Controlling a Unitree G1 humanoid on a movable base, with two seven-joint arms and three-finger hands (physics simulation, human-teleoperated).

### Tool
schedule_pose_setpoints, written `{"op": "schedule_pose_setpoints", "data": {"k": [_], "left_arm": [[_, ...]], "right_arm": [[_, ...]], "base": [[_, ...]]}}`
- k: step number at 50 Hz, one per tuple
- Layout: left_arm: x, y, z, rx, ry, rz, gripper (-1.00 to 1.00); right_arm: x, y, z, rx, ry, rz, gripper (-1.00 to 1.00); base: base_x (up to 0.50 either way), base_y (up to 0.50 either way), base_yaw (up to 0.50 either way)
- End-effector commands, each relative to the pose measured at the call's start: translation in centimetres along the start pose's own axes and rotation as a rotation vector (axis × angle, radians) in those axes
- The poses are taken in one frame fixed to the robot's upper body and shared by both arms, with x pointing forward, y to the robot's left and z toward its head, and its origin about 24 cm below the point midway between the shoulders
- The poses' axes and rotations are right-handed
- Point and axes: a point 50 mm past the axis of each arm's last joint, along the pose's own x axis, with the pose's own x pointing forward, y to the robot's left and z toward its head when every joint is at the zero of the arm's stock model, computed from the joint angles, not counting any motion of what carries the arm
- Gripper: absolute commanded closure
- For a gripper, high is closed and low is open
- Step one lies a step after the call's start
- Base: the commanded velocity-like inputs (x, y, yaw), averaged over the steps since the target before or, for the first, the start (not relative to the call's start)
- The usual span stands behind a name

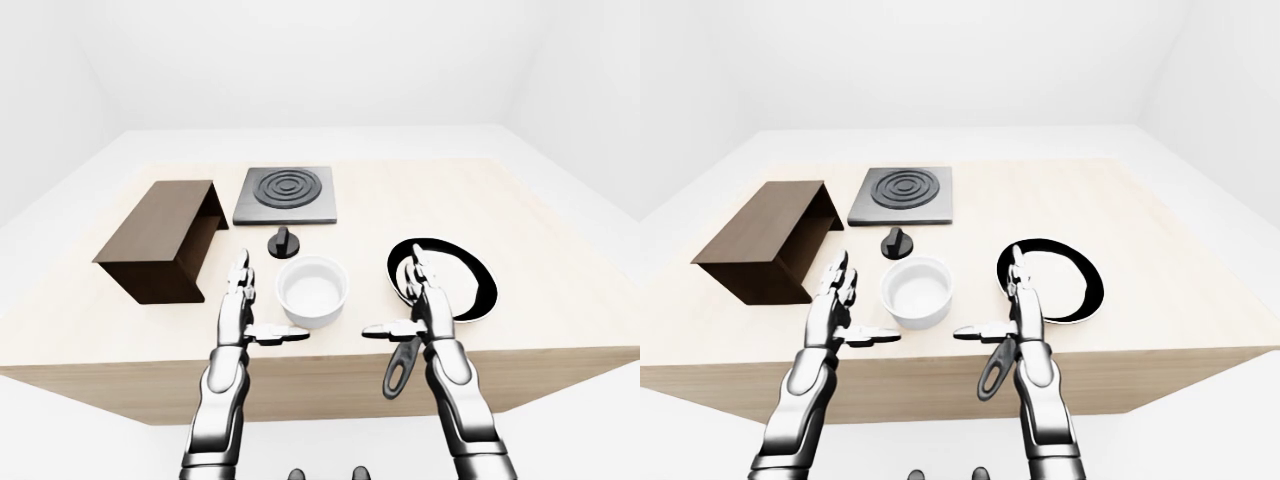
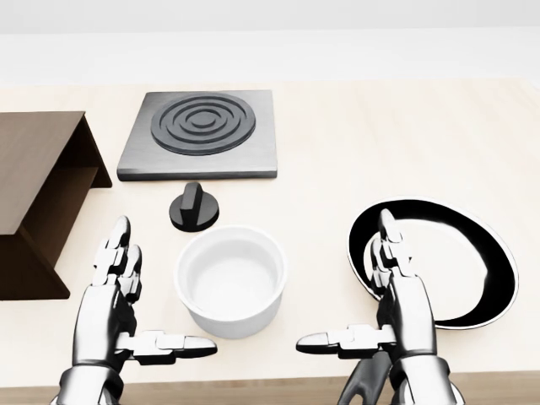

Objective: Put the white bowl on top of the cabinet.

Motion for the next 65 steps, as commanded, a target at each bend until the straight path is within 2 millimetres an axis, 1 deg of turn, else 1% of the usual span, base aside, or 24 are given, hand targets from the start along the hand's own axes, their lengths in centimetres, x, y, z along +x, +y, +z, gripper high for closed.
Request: {"op": "schedule_pose_setpoints", "data": {"k": [1,22,35,46,60,65], "left_arm": [[0.02,0.67,0.04,0.006,-0.002,-0.001,-1.0],[-0.18,0.72,0.19,0.007,-0.007,0.001,-1.0],[-0.17,0.68,0.24,0.007,-0.008,0.0,-1.0],[-0.18,0.7,0.22,0.009,-0.008,0.001,-1.0],[-0.16,0.67,0.16,0.009,-0.008,0.0,-1.0],[-0.14,0.3,-0.02,0.013,-0.002,-0.009,-1.0]], "right_arm": [[-0.26,-0.52,0.12,-0.019,-0.014,-0.007,-1.0],[-0.6,-0.33,0.15,-0.047,-0.027,-0.012,-1.0],[-0.66,-0.27,0.14,-0.05,-0.03,-0.011,-1.0],[-0.64,-0.23,0.09,-0.045,-0.026,-0.005,-1.0],[-0.7,-0.15,0.05,-0.052,-0.029,-0.006,-1.0],[-0.76,-0.26,0.25,-0.028,-0.025,0.008,-1.0]], "base": [[0.0,0.0,0.0],[0.0,0.0,0.0],[0.0,0.22,0.0],[0.0,0.44,0.0],[0.0,0.03,0.0],[0.0,0.01,0.0]]}}
